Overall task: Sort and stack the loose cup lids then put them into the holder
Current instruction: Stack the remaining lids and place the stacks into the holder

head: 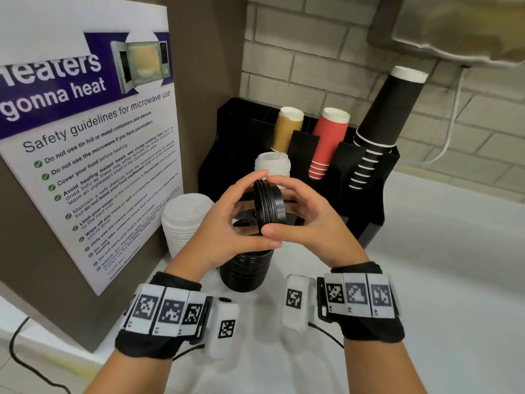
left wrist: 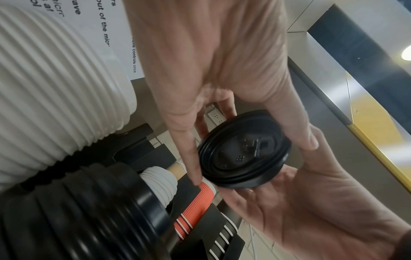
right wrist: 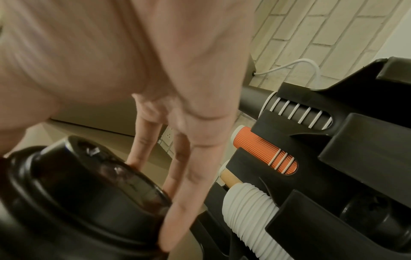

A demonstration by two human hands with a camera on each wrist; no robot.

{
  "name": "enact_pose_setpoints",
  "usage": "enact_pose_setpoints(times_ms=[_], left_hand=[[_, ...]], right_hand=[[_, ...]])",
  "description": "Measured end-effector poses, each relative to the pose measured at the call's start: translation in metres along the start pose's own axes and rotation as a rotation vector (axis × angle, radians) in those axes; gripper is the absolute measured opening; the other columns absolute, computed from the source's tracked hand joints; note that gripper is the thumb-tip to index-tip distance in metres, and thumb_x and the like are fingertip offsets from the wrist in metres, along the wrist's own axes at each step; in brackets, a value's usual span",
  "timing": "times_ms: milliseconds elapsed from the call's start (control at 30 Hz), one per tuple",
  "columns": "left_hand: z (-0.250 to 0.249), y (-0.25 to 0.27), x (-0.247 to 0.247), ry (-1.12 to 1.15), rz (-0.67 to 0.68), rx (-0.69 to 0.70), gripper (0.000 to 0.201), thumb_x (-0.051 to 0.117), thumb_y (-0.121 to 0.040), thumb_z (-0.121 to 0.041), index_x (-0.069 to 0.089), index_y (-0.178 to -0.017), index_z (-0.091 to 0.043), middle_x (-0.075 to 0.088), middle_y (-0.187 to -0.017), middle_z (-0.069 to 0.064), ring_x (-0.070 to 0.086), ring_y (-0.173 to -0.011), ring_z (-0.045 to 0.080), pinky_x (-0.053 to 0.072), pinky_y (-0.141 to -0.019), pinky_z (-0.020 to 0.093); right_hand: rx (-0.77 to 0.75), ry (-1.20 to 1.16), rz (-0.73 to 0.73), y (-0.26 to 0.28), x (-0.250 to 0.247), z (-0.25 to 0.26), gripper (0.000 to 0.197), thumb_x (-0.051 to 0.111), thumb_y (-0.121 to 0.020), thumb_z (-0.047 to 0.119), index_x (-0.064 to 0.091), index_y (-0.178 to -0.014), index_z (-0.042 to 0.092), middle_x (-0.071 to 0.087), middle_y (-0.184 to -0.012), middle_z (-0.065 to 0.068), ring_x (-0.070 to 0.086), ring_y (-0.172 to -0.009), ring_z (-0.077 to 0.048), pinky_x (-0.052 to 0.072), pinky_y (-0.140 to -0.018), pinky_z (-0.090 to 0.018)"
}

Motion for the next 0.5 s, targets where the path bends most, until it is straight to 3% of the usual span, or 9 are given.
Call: enact_pose_setpoints(times_ms=[133, 233, 333, 400, 433, 500], left_hand=[[0.000, -0.002, 0.001, -0.005, -0.005, -0.006, 0.095, 0.088, -0.056, -0.023, 0.045, -0.139, -0.043, 0.048, -0.141, -0.007, 0.053, -0.127, 0.015, 0.052, -0.099, 0.040], [0.000, -0.003, -0.004, 0.022, -0.073, -0.020, 0.093, 0.088, -0.057, -0.024, 0.043, -0.135, -0.047, 0.049, -0.138, -0.012, 0.054, -0.127, 0.008, 0.049, -0.101, 0.030], [-0.006, -0.003, -0.017, -0.021, -0.234, -0.008, 0.065, 0.083, -0.072, -0.032, 0.051, -0.127, -0.043, 0.056, -0.132, -0.008, 0.061, -0.116, 0.007, 0.053, -0.096, 0.026], [-0.011, -0.001, -0.027, -0.043, -0.304, 0.013, 0.045, 0.078, -0.079, -0.033, 0.059, -0.119, -0.038, 0.062, -0.123, -0.006, 0.066, -0.106, 0.011, 0.053, -0.098, 0.034], [-0.013, 0.000, -0.031, -0.054, -0.324, 0.021, 0.037, 0.076, -0.080, -0.031, 0.062, -0.114, -0.037, 0.064, -0.118, -0.007, 0.068, -0.104, 0.015, 0.052, -0.099, 0.037], [-0.015, 0.001, -0.038, -0.062, -0.351, 0.039, 0.030, 0.069, -0.080, -0.029, 0.065, -0.108, -0.036, 0.067, -0.107, -0.010, 0.068, -0.099, 0.019, 0.054, -0.095, 0.036]], right_hand=[[-0.026, 0.075, 0.003, -0.003, 0.001, -0.001, 0.064, 0.082, -0.072, 0.013, 0.054, -0.127, 0.030, 0.063, -0.116, 0.003, 0.061, -0.107, -0.011, 0.052, -0.095, -0.038], [-0.086, 0.082, -0.066, -0.012, -0.011, 0.003, 0.063, 0.081, -0.072, 0.010, 0.053, -0.127, 0.021, 0.063, -0.116, -0.002, 0.062, -0.106, -0.011, 0.052, -0.094, -0.031], [-0.137, 0.117, -0.295, -0.029, -0.045, 0.002, 0.062, 0.082, -0.072, 0.015, 0.052, -0.126, 0.024, 0.061, -0.116, 0.007, 0.062, -0.101, 0.000, 0.052, -0.083, -0.016], [-0.158, 0.241, -0.404, -0.044, -0.069, -0.004, 0.062, 0.082, -0.073, 0.018, 0.050, -0.125, 0.025, 0.058, -0.116, 0.011, 0.059, -0.100, 0.006, 0.048, -0.079, -0.009], [-0.131, 0.320, -0.423, -0.052, -0.079, -0.011, 0.063, 0.083, -0.072, 0.020, 0.048, -0.125, 0.024, 0.057, -0.118, 0.009, 0.058, -0.103, 0.004, 0.048, -0.080, -0.010], [-0.012, 0.466, -0.380, -0.067, -0.093, -0.030, 0.068, 0.084, -0.070, 0.021, 0.047, -0.127, 0.022, 0.054, -0.123, -0.002, 0.056, -0.109, -0.012, 0.049, -0.091, -0.024]])
Point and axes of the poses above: each hand's wrist, its own y-axis away from the middle knuckle, its own x-axis out of the palm, z = x × y, the point moved 2 cm from there along -y, towards the middle knuckle
